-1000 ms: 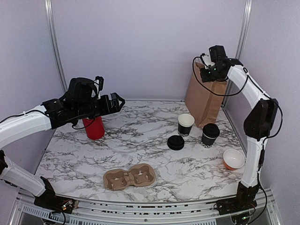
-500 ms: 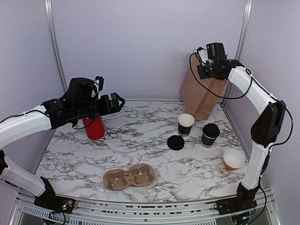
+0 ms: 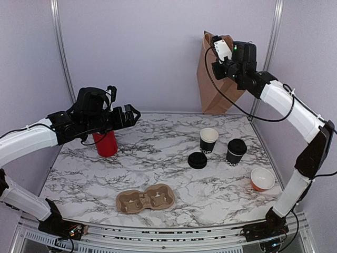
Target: Pack the takeout coffee
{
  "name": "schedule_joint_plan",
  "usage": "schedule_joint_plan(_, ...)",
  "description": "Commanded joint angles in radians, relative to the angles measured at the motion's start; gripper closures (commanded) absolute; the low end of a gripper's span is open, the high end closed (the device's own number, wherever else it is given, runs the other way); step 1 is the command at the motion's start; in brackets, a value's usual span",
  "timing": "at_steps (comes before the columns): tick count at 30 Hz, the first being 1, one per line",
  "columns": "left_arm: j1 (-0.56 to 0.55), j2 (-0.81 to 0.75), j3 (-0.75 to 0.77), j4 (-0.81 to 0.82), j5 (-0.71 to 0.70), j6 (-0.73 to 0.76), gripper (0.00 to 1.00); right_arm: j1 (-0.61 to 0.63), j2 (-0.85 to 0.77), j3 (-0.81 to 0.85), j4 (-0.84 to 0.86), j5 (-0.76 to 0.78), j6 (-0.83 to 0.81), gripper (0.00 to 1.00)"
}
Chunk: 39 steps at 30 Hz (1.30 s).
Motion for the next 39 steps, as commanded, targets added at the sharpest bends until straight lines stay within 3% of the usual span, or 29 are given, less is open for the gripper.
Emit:
schedule_joint_plan(1, 0.004, -0.013, -0.007, -0.003, -0.006, -0.005, 0.01, 0.080, 0.017, 0.097, 0.055, -0.002, -0.017, 1.00)
schedule_joint_plan(9, 0.004, -0.106, -0.064, -0.016, -0.133, -0.062, 0.01, 0.307, 0.169, 0.327, -0.148, 0.158, 0.103, 1.00)
schedule_joint_plan(14, -0.005, -0.133, -0.097, -0.026, -0.143, -0.125, 0.01, 0.433, 0.229, 0.370, -0.253, 0.278, 0.228, 1.00)
schedule_joint_plan(21, -0.085, -0.114, -0.101, -0.040, -0.186, -0.176, 0.01, 0.514, 0.202, 0.305, -0.345, 0.285, 0.430, 1.00)
schedule_joint_plan(31, -0.119, -0.088, -0.086, -0.074, -0.189, -0.222, 0.01, 0.558, 0.277, 0.398, -0.581, 0.247, 0.647, 1.00)
schedule_joint_plan(39, -0.143, -0.187, -0.125, -0.144, -0.212, -0.255, 0.01, 0.583, 0.320, 0.429, -0.602, 0.226, 0.734, 1.00)
